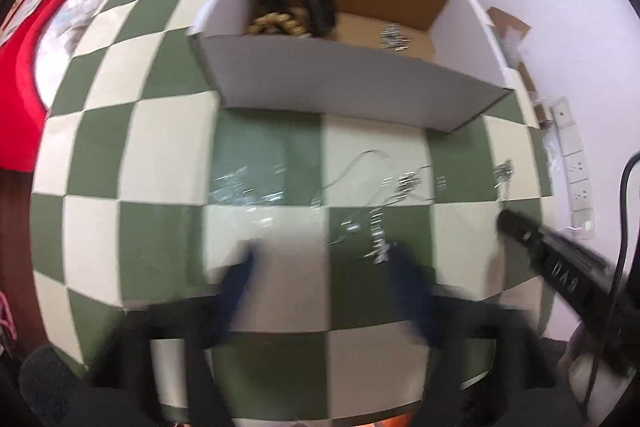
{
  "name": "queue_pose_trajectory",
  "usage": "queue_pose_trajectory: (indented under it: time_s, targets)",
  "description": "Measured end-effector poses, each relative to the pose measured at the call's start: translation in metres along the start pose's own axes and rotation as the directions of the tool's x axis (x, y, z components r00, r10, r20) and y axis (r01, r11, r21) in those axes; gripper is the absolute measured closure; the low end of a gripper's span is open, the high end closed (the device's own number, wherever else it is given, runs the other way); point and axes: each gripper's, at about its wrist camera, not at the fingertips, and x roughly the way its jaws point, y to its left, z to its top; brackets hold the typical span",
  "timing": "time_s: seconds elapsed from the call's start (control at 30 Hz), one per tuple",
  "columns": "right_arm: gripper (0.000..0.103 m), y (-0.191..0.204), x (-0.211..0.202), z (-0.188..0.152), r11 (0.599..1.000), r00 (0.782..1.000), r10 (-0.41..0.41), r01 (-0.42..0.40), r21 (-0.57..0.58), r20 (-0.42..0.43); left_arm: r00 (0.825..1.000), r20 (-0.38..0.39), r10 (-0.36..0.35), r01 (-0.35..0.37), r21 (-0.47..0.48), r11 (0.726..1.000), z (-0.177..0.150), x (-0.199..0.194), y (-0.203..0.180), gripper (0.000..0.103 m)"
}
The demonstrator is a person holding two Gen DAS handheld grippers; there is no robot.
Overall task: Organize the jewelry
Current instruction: 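Reach the right gripper to a silver chain necklace and grasp it, then grasp the thin silver earrings with the left gripper while the right lifts the necklace, then lower both held pieces into the box and open both grippers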
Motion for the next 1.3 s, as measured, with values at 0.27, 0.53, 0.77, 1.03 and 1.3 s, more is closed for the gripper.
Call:
queue_pose_trajectory:
  time_s: [0.27, 0.53, 0.77, 1.03, 1.3]
  targets:
    - [0.090, -0.032, -0.009, -0.015, 0.998, 0.999, 0.026, -0.025, 0.062, -0.027, 0.987, -0.021, 0.158, -0.154, 0.150, 0.977, 0.022, 0.033, -0.028, 0.024]
    - [0.090, -0.038, -0.010, -0.013, 0.997, 0.999, 0.035, -0.033, 0.068, -0.034, 0.993, 0.011, 0.115, -0.115, 0.207, 0.972, 0.015, 0.028, -0.037, 0.101]
    - [0.090, -0.037, -0.013, -0.015, 0.996, 0.998, 0.056, -0.053, 0.076, -0.035, 0.996, -0.011, 0.092, -0.089, 0.147, 0.985, -0.010, 0.013, -0.014, 0.102]
    - [0.090, -0.037, -0.037, -0.026, 0.988, 0.992, 0.127, -0.126, 0.092, -0.006, 0.998, 0.013, 0.065, -0.066, 0.091, 0.994, -0.026, -0.025, 0.010, 0.102]
    - [0.091, -0.039, -0.081, -0.026, 0.967, 0.974, 0.220, -0.226, 0.115, 0.058, 0.993, 0.115, 0.010, -0.019, 0.078, 0.997, -0.002, -0.084, 0.013, 0.102]
